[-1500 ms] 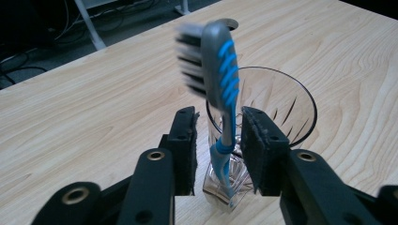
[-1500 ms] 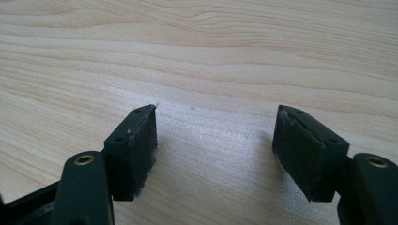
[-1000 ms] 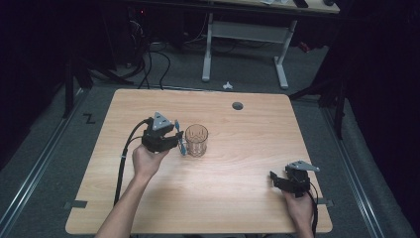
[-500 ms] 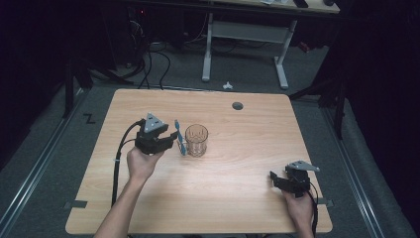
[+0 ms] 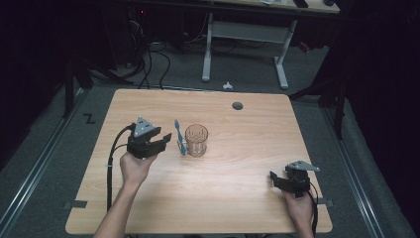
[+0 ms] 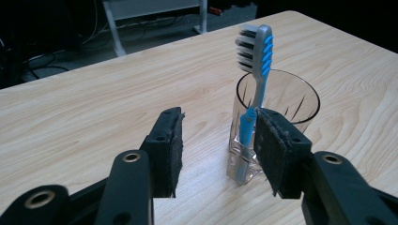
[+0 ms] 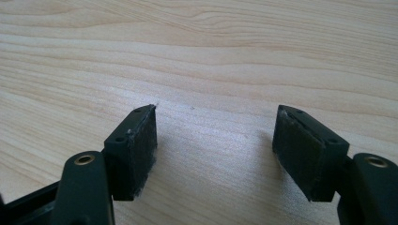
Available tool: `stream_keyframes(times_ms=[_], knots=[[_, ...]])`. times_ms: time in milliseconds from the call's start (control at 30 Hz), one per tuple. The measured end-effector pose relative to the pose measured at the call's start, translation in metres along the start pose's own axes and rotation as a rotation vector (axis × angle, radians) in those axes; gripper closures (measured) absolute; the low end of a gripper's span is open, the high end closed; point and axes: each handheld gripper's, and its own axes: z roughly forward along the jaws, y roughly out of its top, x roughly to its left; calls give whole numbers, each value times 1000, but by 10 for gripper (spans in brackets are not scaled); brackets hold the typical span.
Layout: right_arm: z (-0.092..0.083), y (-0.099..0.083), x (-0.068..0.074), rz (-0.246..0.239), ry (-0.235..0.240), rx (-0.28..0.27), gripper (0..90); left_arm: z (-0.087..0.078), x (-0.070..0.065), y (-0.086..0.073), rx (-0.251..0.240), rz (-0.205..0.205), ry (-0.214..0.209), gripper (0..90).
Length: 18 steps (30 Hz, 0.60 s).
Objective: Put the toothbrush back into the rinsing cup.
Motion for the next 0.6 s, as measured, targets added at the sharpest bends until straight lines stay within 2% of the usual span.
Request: stream_keyframes(times_ms=[600], knots=[[0, 0, 0, 0, 0, 0, 312, -16, -3, -4, -33, 0, 7, 525]])
